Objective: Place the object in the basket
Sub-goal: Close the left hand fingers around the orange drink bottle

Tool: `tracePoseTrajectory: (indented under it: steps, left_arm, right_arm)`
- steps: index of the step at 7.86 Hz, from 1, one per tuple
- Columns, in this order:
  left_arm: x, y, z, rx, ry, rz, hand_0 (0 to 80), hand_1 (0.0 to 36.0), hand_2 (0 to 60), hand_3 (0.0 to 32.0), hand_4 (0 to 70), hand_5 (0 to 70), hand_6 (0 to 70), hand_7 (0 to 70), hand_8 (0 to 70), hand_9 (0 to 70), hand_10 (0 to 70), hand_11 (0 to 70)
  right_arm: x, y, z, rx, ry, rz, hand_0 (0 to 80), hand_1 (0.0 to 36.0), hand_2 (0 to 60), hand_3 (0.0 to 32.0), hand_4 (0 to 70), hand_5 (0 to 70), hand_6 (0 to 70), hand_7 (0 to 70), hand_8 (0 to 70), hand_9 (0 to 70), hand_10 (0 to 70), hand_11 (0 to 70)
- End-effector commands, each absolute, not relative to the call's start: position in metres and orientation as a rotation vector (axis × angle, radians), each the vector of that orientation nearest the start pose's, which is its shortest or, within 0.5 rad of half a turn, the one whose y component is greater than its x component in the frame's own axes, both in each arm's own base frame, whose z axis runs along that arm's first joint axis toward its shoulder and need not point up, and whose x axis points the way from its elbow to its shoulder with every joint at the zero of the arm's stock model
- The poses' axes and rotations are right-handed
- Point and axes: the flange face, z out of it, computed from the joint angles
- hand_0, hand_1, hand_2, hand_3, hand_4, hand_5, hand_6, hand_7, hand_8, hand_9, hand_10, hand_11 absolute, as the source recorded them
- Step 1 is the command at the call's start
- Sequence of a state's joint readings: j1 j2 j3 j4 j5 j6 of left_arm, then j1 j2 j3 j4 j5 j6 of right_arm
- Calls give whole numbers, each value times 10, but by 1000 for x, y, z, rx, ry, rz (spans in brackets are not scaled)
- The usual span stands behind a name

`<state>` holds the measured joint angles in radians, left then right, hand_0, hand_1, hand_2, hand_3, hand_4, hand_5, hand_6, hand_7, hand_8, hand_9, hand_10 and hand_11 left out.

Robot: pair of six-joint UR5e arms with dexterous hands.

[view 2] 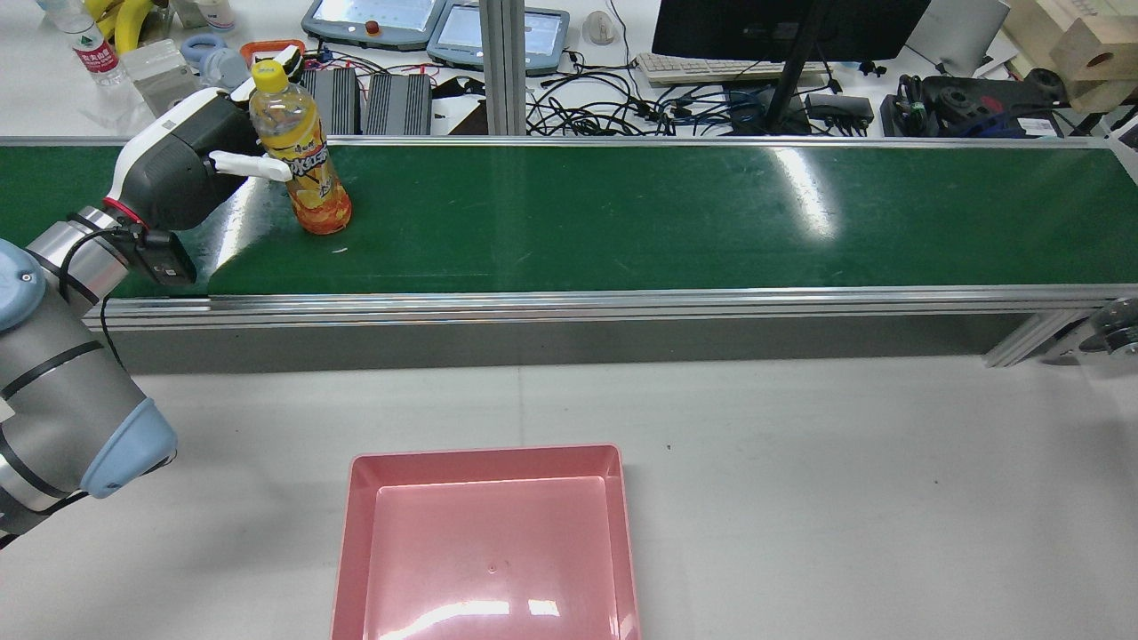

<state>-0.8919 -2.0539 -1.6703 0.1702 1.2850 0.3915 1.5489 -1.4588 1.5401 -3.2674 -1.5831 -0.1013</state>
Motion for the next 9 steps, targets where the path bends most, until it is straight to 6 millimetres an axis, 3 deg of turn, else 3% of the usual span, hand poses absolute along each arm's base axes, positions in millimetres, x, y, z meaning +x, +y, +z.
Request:
tracePoseTrajectory:
  steps: [1, 2, 3, 4, 5, 8, 9]
  left_arm:
    - [282, -610, 368, -131, 2379, -1492, 470, 139, 156, 0, 129, 155, 5, 99, 120, 197, 202, 307]
    - [282, -610, 364, -121, 2346, -1514, 485, 162, 331, 0, 322, 272, 155, 275, 279, 417, 404, 577]
    - [279, -610, 361, -120, 2353, -1513, 484, 194, 599, 0, 337, 497, 397, 525, 497, 683, 578, 700]
    - [269, -604, 346, -105, 2364, -1516, 475, 214, 600, 0, 309, 544, 444, 622, 587, 700, 700, 700]
    - [263, -598, 335, -104, 2370, -1518, 472, 223, 600, 0, 296, 565, 458, 651, 620, 700, 700, 700]
    - [247, -574, 305, -108, 2370, -1495, 465, 214, 600, 0, 284, 542, 433, 627, 589, 700, 680, 700]
    - [254, -559, 295, -135, 2369, -1463, 466, 214, 600, 0, 278, 539, 424, 619, 580, 700, 665, 700]
  right_arm:
    - [121, -536, 657, -75, 2240, -2338, 0, 0, 0, 0, 0, 0, 0, 0, 0, 0, 0, 0]
    - [121, -536, 657, -75, 2240, -2338, 0, 0, 0, 0, 0, 0, 0, 0, 0, 0, 0, 0]
    - [121, -536, 657, -75, 2240, -2338, 0, 0, 0, 0, 0, 0, 0, 0, 0, 0, 0, 0]
    - [121, -536, 657, -75, 2240, -2338, 0, 0, 0, 0, 0, 0, 0, 0, 0, 0, 0, 0]
    - [121, -536, 657, -75, 2240, -2338, 0, 0, 0, 0, 0, 0, 0, 0, 0, 0, 0, 0]
    - [121, -536, 657, -75, 2240, -2338, 0, 0, 0, 0, 0, 0, 0, 0, 0, 0, 0, 0]
    - [121, -536, 656, -75, 2242, -2336, 0, 0, 0, 0, 0, 0, 0, 0, 0, 0, 0, 0]
